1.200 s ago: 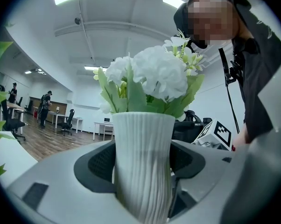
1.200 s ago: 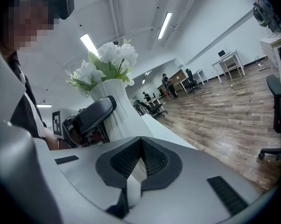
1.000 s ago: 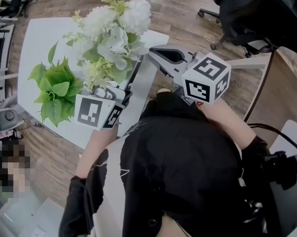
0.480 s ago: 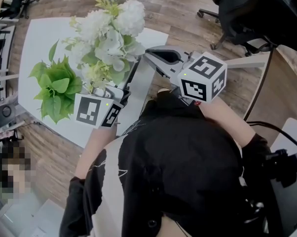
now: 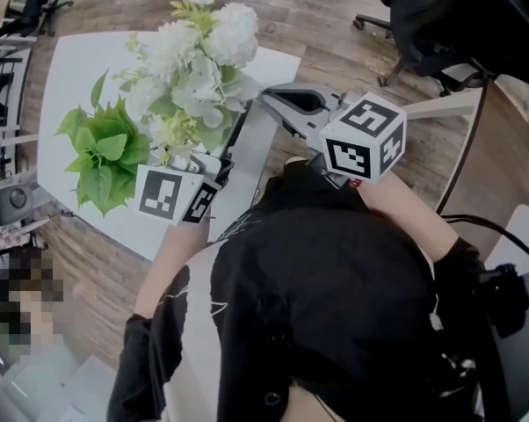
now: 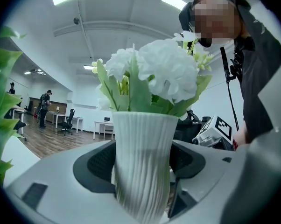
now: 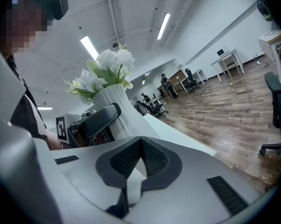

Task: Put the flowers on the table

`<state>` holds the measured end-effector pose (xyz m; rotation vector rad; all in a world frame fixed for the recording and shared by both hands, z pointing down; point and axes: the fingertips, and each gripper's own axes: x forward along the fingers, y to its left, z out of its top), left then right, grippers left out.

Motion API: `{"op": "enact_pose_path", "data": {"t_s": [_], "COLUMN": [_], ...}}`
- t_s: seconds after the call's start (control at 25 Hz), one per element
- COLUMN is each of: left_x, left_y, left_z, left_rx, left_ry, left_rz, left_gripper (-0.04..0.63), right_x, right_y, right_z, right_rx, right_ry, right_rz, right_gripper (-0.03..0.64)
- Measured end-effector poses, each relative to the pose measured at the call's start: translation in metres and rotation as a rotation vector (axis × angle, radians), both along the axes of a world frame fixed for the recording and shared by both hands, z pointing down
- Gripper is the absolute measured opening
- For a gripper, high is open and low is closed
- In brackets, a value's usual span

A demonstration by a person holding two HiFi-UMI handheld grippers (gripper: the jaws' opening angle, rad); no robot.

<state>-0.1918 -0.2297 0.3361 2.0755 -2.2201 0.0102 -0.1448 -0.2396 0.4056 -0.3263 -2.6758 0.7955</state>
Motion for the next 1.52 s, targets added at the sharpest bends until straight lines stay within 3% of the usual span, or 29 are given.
{"op": "enact_pose_path", "data": {"t_s": [0.36, 0.64, 0.96, 1.52], "left_x": [0.001, 0.002, 0.001, -0.001], "left_y": [0.002, 0.001, 0.000, 0.000], "left_z": [-0.002, -0.001, 0.005, 0.013], "left_rx": [0.001, -0.005, -0.016, -0.054], "left_ry": [0.020, 0.017, 0.043, 0.007], "left_rz": [-0.007, 0.094, 0.081, 0.023], "left_gripper": [0.336, 0.336, 0.345, 0.362], "right_x": [0.010, 0.013, 0.017, 0.023], "right_y": [0.000, -0.003, -0.006, -0.010], "right_z": [0.000, 0.005, 0.006, 0.010], "right_rx": [-0.002, -0.010, -0.011, -0.018], "right_ry": [0.012, 0.028, 0.030, 0.031], "right_rz": [0.015, 0.037, 0.048, 0.048], "right_gripper": [0.012, 0.012, 0.012, 0.012]}}
